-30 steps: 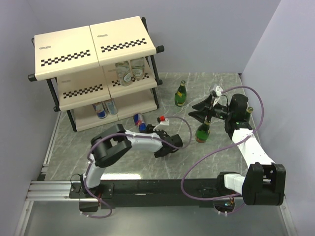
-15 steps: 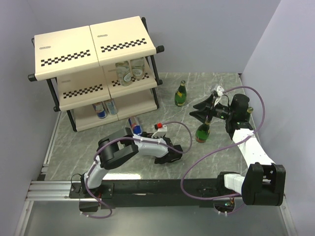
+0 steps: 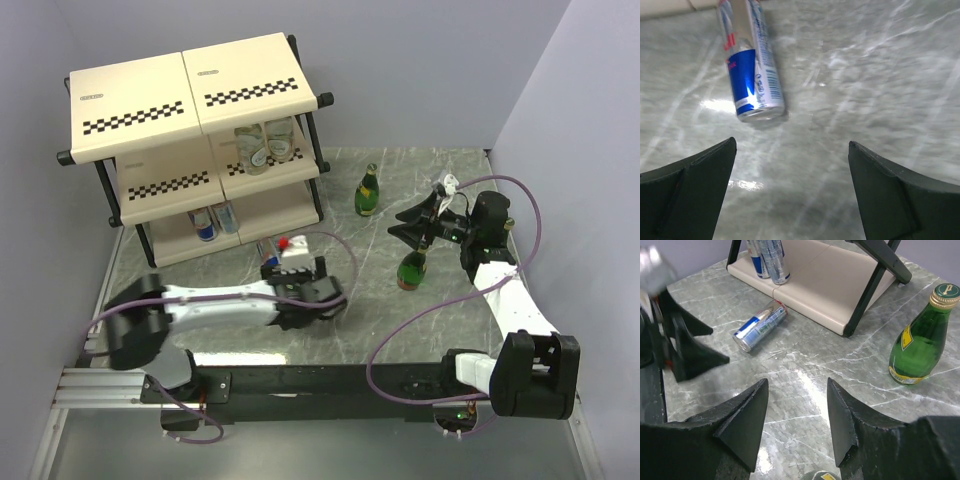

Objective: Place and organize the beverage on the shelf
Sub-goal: Place the drink at the center of the board, then pick up the drink from the center of the board.

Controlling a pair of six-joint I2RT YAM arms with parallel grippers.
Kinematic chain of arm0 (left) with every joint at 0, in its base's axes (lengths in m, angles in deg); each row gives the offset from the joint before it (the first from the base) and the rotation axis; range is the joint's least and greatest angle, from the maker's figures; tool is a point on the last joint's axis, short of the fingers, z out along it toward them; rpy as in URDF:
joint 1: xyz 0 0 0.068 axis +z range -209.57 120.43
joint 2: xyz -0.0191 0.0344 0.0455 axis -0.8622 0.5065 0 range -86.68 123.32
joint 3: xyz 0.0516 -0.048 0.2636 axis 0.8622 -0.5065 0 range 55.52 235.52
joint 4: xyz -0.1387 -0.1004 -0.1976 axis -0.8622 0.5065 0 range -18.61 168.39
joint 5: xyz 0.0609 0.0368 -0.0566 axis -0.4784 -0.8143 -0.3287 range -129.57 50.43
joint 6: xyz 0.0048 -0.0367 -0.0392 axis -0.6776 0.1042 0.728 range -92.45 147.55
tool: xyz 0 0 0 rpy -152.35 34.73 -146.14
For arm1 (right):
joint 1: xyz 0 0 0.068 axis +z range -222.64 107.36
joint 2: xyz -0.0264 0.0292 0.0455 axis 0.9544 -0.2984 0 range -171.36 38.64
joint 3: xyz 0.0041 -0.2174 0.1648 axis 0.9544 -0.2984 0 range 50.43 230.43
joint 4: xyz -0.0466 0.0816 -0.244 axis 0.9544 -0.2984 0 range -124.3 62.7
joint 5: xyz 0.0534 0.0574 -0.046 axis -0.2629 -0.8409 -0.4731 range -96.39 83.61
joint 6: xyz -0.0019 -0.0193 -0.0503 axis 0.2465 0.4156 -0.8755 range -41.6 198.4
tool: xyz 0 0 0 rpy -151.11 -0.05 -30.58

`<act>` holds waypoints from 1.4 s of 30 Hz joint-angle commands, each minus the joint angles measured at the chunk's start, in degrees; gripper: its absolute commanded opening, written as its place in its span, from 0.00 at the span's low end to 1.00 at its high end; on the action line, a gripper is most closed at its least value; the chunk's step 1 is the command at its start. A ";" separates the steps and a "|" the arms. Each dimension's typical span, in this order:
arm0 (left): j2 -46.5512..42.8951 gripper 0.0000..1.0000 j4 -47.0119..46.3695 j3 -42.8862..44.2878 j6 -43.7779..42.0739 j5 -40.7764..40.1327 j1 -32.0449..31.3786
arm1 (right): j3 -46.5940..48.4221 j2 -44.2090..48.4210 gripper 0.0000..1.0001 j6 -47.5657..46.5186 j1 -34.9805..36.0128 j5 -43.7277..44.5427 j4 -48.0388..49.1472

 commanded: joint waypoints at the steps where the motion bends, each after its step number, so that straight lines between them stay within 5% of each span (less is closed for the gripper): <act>1: -8.95 0.99 -13.45 -5.89 -5.60 12.16 3.48 | 0.12 1.81 0.57 -0.64 -0.63 -1.55 0.72; 12: -27.16 0.99 -31.93 -23.74 -12.28 34.59 20.44 | -0.24 0.14 0.58 -1.33 -0.80 -4.10 -0.33; 27: -4.41 0.94 -29.75 -12.51 -14.92 34.26 29.68 | -0.32 -0.82 0.58 -4.68 -0.80 -4.89 -3.50; 33: -1.76 0.74 -27.81 -10.83 -16.59 32.76 29.50 | -0.68 -1.18 0.58 -5.46 -0.80 -5.24 -4.10; 40: -2.81 0.10 -32.46 -12.85 -22.65 34.42 28.27 | 0.99 -2.05 0.58 -10.82 -0.63 -7.53 -10.94; 42: -3.52 0.02 -34.65 -14.25 -25.63 35.30 26.96 | 2.48 -2.14 0.58 -13.19 -0.28 -8.40 -14.29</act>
